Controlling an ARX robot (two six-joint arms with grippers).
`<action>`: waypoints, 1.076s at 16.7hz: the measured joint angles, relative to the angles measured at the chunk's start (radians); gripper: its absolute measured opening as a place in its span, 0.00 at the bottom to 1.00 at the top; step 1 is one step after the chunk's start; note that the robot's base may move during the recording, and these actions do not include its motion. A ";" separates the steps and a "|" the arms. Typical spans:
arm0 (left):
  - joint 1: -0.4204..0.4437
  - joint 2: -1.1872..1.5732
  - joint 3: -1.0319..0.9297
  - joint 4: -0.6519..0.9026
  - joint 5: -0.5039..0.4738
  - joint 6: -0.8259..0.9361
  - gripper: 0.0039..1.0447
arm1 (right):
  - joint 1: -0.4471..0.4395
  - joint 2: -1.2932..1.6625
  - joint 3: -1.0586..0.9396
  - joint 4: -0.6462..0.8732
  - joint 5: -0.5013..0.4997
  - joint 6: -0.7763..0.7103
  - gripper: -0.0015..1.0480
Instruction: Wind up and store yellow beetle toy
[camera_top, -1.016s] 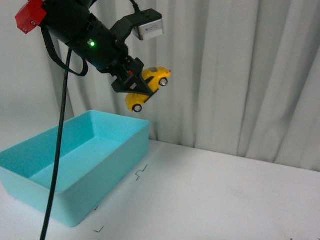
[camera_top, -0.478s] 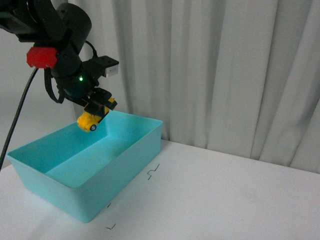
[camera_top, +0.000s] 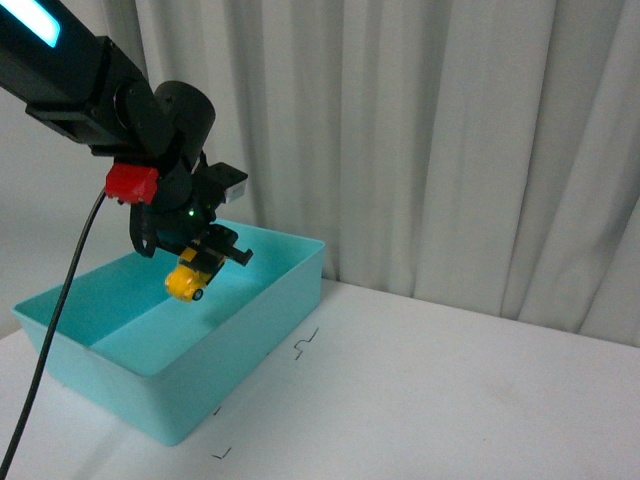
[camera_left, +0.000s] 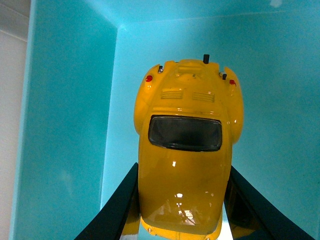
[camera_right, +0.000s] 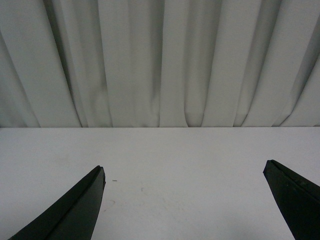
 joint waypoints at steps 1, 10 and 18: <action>-0.003 0.015 -0.013 0.027 -0.016 0.002 0.38 | 0.000 0.000 0.000 0.000 0.000 0.000 0.94; -0.004 0.081 -0.027 0.065 -0.039 0.010 0.42 | 0.000 0.000 0.000 0.000 0.000 0.000 0.94; -0.004 0.079 -0.032 0.073 0.011 -0.012 0.93 | 0.000 0.000 0.000 0.000 0.000 0.000 0.94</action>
